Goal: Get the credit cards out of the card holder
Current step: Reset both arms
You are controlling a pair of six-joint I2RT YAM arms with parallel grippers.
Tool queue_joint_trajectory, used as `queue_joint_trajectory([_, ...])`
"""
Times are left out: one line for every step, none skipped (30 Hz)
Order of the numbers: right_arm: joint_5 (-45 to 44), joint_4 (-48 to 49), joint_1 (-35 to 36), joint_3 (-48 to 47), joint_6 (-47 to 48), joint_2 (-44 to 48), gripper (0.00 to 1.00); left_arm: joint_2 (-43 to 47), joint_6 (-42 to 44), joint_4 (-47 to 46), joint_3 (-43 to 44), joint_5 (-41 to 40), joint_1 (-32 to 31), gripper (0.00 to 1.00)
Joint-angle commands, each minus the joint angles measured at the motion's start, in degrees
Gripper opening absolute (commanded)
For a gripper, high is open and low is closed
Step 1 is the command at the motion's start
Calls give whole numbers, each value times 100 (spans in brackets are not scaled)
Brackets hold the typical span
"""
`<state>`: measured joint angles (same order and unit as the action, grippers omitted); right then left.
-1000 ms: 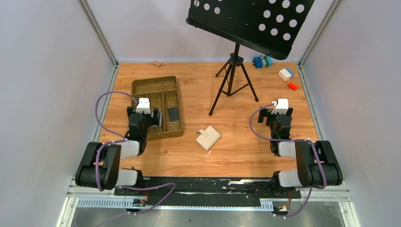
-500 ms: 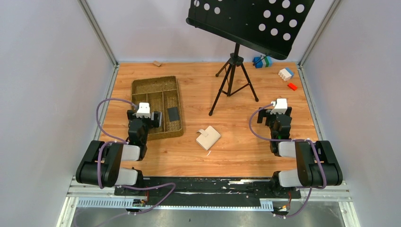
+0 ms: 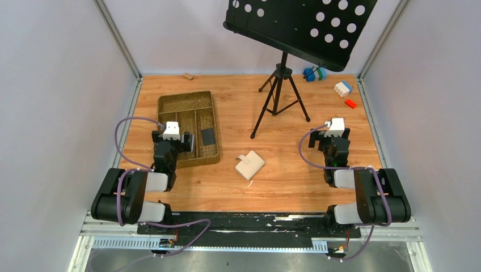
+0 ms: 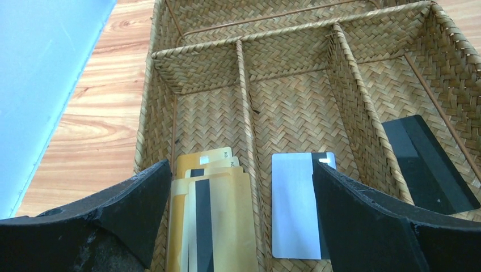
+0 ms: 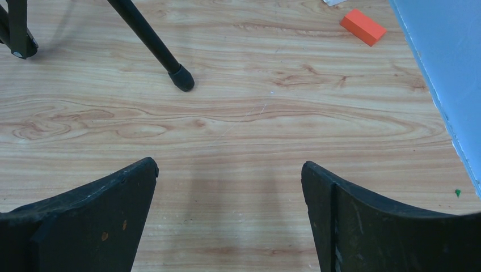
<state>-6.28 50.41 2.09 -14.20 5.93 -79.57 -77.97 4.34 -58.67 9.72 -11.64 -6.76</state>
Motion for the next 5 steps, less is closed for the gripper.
queue_joint_trajectory([83,243,-7,-62,26,25,100,-30,-12,-205,162,-40,50,100])
queue_joint_trajectory([83,241,0,-64,27,21,100,-40,-12,-206,167,-40,51,100])
queue_joint_trajectory([83,241,-12,-66,25,21,100,-39,-12,-212,161,-40,48,100])
queue_joint_trajectory([83,241,-10,-66,22,23,100,-35,-12,-232,151,-40,52,100])
queue_joint_trajectory([83,240,-9,-65,22,21,100,-41,-12,-258,134,-52,48,100])
